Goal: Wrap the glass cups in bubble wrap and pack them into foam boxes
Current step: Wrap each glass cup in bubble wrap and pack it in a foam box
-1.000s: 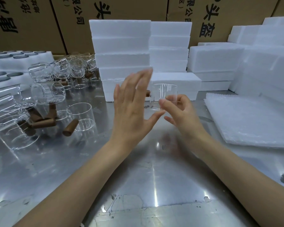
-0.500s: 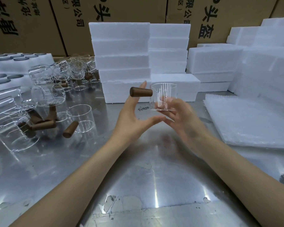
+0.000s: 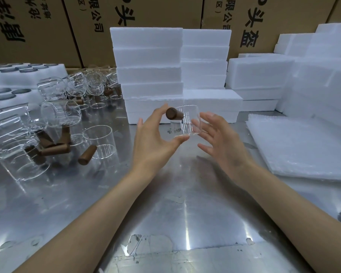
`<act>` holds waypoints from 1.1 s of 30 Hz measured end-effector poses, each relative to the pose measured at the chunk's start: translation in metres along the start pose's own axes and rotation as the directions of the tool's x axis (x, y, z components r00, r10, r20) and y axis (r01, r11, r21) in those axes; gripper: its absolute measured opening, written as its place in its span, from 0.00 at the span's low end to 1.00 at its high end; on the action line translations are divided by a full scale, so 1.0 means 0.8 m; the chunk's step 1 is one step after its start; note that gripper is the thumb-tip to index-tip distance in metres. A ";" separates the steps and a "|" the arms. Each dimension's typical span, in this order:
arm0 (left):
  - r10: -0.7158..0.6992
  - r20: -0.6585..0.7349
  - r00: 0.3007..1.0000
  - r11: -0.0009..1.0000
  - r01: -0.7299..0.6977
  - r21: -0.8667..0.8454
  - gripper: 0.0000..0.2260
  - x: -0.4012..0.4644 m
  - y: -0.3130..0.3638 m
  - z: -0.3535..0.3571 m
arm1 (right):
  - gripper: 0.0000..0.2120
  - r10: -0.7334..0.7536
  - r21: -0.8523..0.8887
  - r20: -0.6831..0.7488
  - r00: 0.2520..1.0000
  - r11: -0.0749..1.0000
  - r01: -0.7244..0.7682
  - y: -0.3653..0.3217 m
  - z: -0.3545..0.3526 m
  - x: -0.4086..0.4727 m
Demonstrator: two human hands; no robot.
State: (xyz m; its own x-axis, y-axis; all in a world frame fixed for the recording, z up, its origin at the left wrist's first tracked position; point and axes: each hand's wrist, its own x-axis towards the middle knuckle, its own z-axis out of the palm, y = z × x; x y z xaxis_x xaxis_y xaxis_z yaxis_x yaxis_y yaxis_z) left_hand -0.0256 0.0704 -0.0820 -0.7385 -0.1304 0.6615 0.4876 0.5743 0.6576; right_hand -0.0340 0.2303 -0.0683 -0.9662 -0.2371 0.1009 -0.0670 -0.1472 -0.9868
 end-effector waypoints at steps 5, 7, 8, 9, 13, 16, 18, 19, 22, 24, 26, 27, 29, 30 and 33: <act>0.018 -0.003 1.000 0.995 -0.018 0.093 0.20 0.001 0.005 -0.001 | 0.34 -0.151 -0.257 -0.062 0.987 0.957 0.131 0.004 0.009 -0.004; 0.041 0.012 0.999 0.990 -0.042 0.135 0.21 0.000 0.005 -0.002 | 0.34 -0.185 -0.321 -0.067 0.980 0.934 0.154 0.008 0.011 -0.004; 0.064 0.014 0.998 0.986 -0.065 0.153 0.22 0.000 0.006 -0.002 | 0.32 -0.195 -0.327 -0.073 0.978 0.931 0.161 0.010 0.011 -0.003; 0.089 0.011 0.996 0.982 -0.089 0.169 0.22 -0.002 0.009 -0.001 | 0.29 -0.195 -0.315 -0.078 0.978 0.935 0.161 0.011 0.010 -0.001; 0.168 0.001 0.986 0.967 -0.165 0.195 0.28 -0.004 0.017 0.000 | 0.27 -0.119 -0.174 -0.025 0.993 0.978 0.113 0.009 0.001 0.003; 0.168 0.026 0.985 0.974 -0.170 0.150 0.36 -0.005 0.021 -0.001 | 0.19 -0.077 -0.057 0.037 0.996 0.995 0.079 0.008 -0.004 0.005; 0.107 0.066 0.992 0.989 -0.113 0.092 0.40 -0.007 0.023 -0.002 | 0.24 -0.048 0.005 0.064 0.997 0.999 0.048 0.008 -0.006 0.008; 0.044 0.095 0.995 0.998 -0.047 0.030 0.42 -0.008 0.024 -0.002 | 0.27 -0.036 0.030 0.079 0.996 0.999 0.034 0.007 -0.007 0.008; -0.225 0.217 0.950 0.921 0.280 -0.270 0.40 -0.005 0.029 -0.005 | 0.31 -0.004 0.092 0.128 0.992 0.996 -0.007 0.006 -0.007 0.007; -0.341 0.347 0.874 0.795 0.465 -0.390 0.28 0.001 0.026 -0.003 | 0.30 0.012 0.128 0.148 0.989 0.991 -0.031 0.005 -0.006 0.006; -0.335 0.415 0.846 0.765 0.501 -0.404 0.16 0.006 0.022 -0.003 | 0.27 0.029 0.154 0.160 0.987 0.987 -0.054 0.004 -0.005 0.005; -0.319 0.435 0.842 0.768 0.498 -0.402 0.15 0.007 0.020 -0.003 | 0.25 0.038 0.158 0.166 0.985 0.985 -0.065 0.004 -0.005 0.006; -0.313 0.445 0.839 0.762 0.501 -0.409 0.21 0.008 0.013 -0.002 | 0.19 0.056 0.156 0.184 0.981 0.984 -0.086 0.004 -0.004 0.006; -0.324 0.434 0.840 0.755 0.506 -0.417 0.27 0.009 0.009 -0.001 | 0.17 0.064 0.154 0.193 0.979 0.984 -0.095 0.004 -0.004 0.006; -0.331 0.418 0.846 0.733 0.510 -0.451 0.30 0.009 0.006 -0.002 | 0.17 0.076 0.129 0.208 0.975 0.986 -0.104 0.002 -0.005 0.007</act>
State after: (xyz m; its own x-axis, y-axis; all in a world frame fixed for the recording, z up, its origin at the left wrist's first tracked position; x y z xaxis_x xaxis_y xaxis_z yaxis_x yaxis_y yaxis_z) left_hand -0.0278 0.0705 -0.0735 -0.9809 0.0373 0.1910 0.1908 -0.0097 0.9816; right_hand -0.0401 0.2327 -0.0701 -0.8954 -0.4423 0.0501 0.0665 -0.2443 -0.9674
